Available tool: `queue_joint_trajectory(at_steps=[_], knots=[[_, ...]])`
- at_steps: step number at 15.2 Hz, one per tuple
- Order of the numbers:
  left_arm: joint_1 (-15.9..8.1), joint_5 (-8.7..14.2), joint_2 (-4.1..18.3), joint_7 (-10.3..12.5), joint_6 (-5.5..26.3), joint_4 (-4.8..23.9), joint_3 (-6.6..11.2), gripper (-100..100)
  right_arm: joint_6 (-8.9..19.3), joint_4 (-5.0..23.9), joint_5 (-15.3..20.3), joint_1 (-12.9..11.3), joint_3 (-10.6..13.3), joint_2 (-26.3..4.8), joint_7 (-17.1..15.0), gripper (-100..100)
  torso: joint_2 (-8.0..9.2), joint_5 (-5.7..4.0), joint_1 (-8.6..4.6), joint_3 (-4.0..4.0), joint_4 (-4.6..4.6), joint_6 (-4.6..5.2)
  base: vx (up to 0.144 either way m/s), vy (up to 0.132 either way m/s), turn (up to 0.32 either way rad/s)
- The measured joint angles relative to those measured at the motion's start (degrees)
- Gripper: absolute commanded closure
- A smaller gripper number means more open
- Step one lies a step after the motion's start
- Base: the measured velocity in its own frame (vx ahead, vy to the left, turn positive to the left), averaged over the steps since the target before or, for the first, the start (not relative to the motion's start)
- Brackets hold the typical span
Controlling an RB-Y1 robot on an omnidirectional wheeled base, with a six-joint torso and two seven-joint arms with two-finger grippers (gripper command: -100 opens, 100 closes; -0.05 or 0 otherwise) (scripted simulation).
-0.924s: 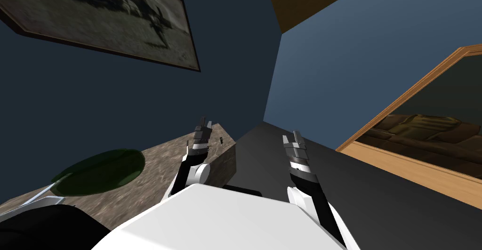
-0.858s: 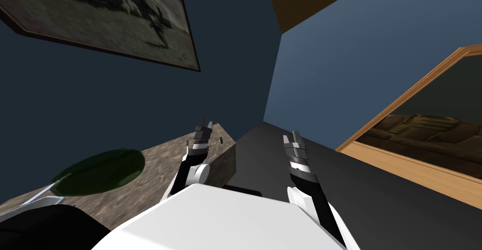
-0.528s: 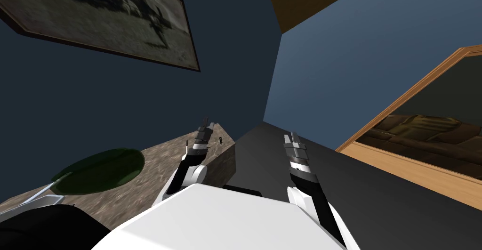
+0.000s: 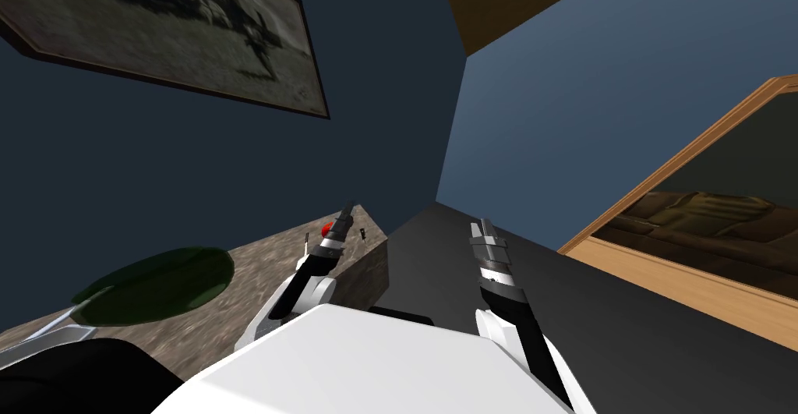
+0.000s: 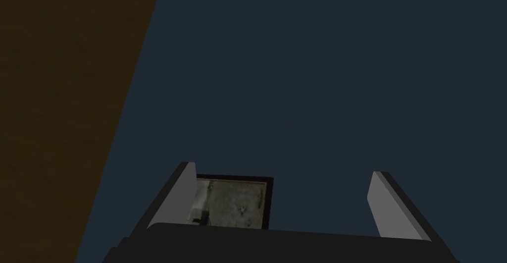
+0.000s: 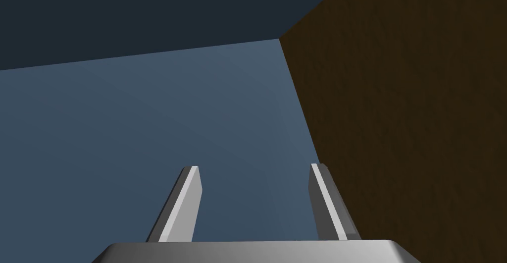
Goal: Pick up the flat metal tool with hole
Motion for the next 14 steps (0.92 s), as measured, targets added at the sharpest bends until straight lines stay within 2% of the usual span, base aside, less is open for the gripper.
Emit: queue_joint_trajectory(at_steps=[10,14], knots=[[1.9,-2.3,3.7,-5.4,11.3,-1.0,1.10,-100,0.0,0.0,0.0,0.0,0.0,0.0,0.0,0,-0.03,0.01,0.03,-0.02,-0.01,0.00,0.036,-0.029,0.011],[2.8,-3.3,4.3,-7.7,15.5,-1.1,1.29,-100,0.0,0.0,0.0,0.0,0.0,0.0,0.0,0,-0.02,0.01,0.03,-0.01,0.00,0.00,0.037,-0.027,0.009]])
